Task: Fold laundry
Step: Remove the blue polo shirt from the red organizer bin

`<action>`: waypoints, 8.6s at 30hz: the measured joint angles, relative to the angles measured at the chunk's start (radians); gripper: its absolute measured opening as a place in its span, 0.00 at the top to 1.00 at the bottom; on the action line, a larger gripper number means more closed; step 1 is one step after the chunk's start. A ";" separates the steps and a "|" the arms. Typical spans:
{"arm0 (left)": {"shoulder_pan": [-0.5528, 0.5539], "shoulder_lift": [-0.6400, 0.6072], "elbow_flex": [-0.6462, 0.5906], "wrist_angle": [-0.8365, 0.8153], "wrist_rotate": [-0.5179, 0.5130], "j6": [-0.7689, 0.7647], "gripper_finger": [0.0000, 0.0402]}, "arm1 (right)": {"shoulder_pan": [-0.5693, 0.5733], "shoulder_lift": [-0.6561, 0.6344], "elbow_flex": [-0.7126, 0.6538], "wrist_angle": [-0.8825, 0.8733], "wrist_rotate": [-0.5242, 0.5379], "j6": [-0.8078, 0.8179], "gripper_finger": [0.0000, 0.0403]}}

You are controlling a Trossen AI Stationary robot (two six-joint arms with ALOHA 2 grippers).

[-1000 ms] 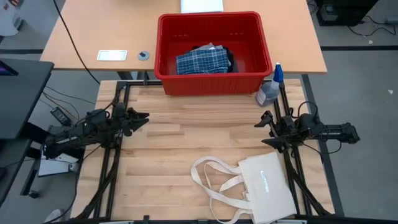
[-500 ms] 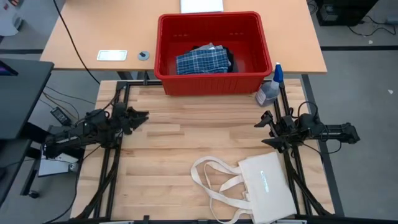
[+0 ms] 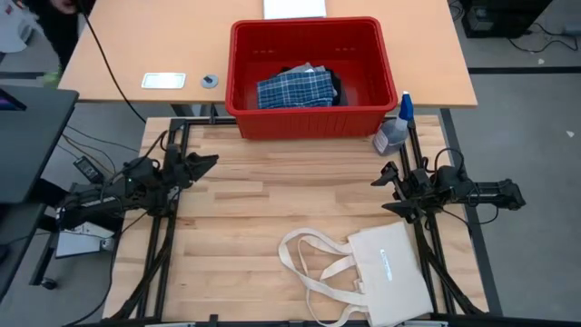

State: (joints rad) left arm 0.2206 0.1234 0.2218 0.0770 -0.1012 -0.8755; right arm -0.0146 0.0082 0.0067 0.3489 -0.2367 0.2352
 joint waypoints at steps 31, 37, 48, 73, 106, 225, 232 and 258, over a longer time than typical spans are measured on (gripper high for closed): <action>-0.004 0.074 0.000 0.339 -0.274 -0.075 0.27 | -0.003 0.000 0.000 0.563 0.920 0.391 0.14; -0.003 0.111 0.012 0.415 -0.354 -0.152 0.27 | -0.003 0.028 0.000 0.499 1.140 0.391 0.14; 0.122 0.682 0.453 0.318 -0.096 0.009 0.27 | -0.079 0.209 0.028 0.503 1.133 0.604 0.14; 0.564 1.820 1.606 -0.015 0.604 0.128 0.27 | -0.346 0.745 0.806 -0.274 0.684 0.205 0.14; 0.738 2.353 2.095 -0.556 0.487 0.707 0.27 | -0.601 1.019 0.907 -0.268 0.354 0.273 0.14; 0.667 2.276 2.096 -0.740 0.878 0.930 0.21 | -0.651 1.019 0.906 -0.299 0.235 0.289 0.14; 0.622 2.277 2.096 -0.905 0.785 1.171 0.21 | -0.657 1.019 0.906 -0.299 0.232 0.285 0.14; 0.617 2.089 2.095 -0.977 0.706 1.158 0.97 | -0.683 1.019 0.906 -0.299 0.143 0.231 0.14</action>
State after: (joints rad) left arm 0.8376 2.2122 2.3173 -0.8999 0.6047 0.2827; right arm -0.6977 1.0271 0.9131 0.0502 -0.0935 0.4664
